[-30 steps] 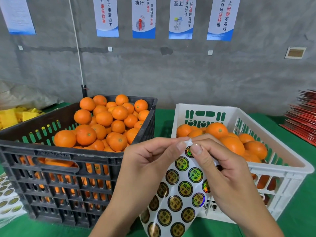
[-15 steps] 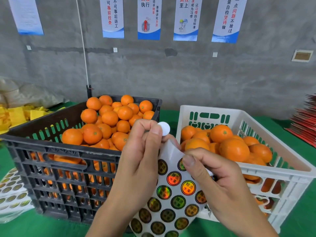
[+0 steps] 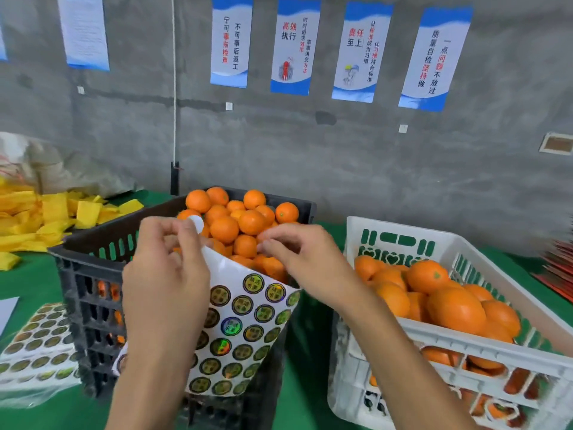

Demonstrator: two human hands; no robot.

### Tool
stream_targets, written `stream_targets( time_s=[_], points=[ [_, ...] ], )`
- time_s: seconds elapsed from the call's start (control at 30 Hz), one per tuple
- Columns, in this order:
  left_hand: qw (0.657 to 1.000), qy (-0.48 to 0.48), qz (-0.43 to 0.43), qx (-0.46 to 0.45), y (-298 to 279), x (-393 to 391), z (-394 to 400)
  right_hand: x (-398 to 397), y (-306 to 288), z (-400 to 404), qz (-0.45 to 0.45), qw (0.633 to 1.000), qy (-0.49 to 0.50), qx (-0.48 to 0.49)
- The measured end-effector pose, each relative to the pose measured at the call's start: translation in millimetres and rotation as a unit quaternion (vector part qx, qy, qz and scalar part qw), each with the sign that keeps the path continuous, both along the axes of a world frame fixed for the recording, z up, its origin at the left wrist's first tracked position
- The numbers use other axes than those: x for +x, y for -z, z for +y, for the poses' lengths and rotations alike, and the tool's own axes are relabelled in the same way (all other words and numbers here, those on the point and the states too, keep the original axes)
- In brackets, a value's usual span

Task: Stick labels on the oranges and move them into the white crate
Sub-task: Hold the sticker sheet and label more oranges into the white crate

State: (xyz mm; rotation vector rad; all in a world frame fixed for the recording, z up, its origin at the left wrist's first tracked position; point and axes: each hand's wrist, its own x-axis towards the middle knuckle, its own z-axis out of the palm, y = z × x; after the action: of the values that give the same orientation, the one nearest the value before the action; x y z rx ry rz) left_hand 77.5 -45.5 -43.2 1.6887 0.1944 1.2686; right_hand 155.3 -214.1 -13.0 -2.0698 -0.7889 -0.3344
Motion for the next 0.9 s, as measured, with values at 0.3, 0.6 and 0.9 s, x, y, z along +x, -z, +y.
stream_targets(
  time_s=[0.3, 0.6, 0.9],
  points=[
    [0.999, -0.045, -0.021, 0.002, 10.5, 15.7, 12.4, 85.5, 3.9, 76.4, 0.132, 0.882, 0.020, -0.453],
    [0.998, -0.055, -0.038, -0.003, 16.1, 22.7, 7.1, 122.2, 13.0, 73.3, 0.157, 0.821, 0.031, -0.548],
    [0.998, -0.057, 0.008, 0.023, 19.6, 26.5, 14.9, 135.5, 23.2, 75.4, 0.329, 0.837, -0.026, -0.436]
  ],
)
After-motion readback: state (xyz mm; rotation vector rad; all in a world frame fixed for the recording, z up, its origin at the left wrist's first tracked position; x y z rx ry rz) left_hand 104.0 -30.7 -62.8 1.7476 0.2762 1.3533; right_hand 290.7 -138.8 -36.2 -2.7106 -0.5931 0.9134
